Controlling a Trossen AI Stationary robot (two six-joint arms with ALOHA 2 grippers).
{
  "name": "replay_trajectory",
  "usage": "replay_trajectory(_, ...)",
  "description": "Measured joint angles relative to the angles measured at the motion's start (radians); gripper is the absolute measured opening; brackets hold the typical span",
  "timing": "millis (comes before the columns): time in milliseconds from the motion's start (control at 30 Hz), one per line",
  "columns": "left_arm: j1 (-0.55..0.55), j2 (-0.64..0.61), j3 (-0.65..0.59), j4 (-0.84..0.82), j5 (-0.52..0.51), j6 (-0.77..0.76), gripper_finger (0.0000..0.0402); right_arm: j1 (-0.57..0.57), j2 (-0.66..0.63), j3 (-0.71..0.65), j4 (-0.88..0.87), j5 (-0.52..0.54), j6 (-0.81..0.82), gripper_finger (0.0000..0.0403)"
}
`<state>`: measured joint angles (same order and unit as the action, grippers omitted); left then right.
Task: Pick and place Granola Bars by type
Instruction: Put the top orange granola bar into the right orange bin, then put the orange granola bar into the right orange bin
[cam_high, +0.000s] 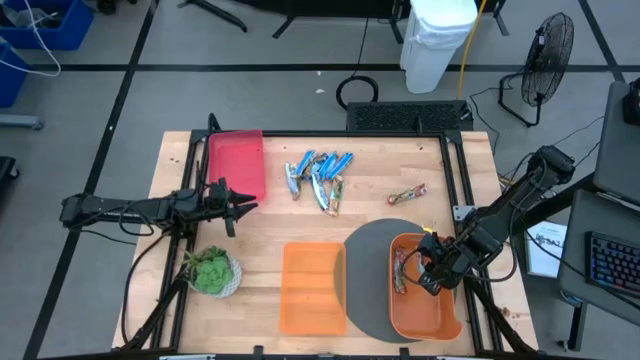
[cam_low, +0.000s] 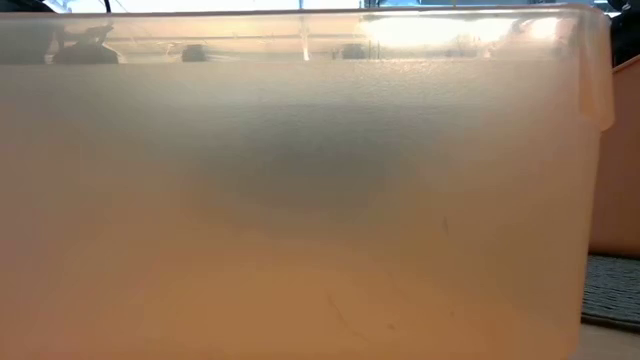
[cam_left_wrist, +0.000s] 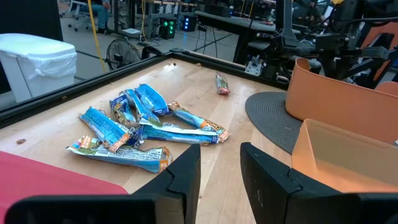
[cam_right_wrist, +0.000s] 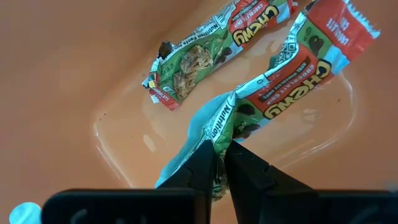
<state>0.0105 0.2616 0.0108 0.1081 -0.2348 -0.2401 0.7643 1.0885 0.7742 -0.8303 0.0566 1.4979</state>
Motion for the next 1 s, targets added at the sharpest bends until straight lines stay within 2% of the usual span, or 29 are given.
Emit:
replay_trajectory(300, 0.0, 0.0, 0.0, 0.0, 0.0, 0.0, 0.0118, 0.0, 0.0, 0.0, 0.0, -0.001, 0.0, 0.0041)
replay_trajectory(767, 0.0, 0.0, 0.0, 0.0, 0.0, 0.0, 0.0118, 0.0, 0.0, 0.0, 0.004, 0.009, -0.008, 0.0117)
replay_trajectory(1000, 0.0, 0.0, 0.0, 0.0, 0.0, 0.0, 0.0118, 0.0, -0.025, 0.0, 0.212, 0.024, -0.147, 0.0123)
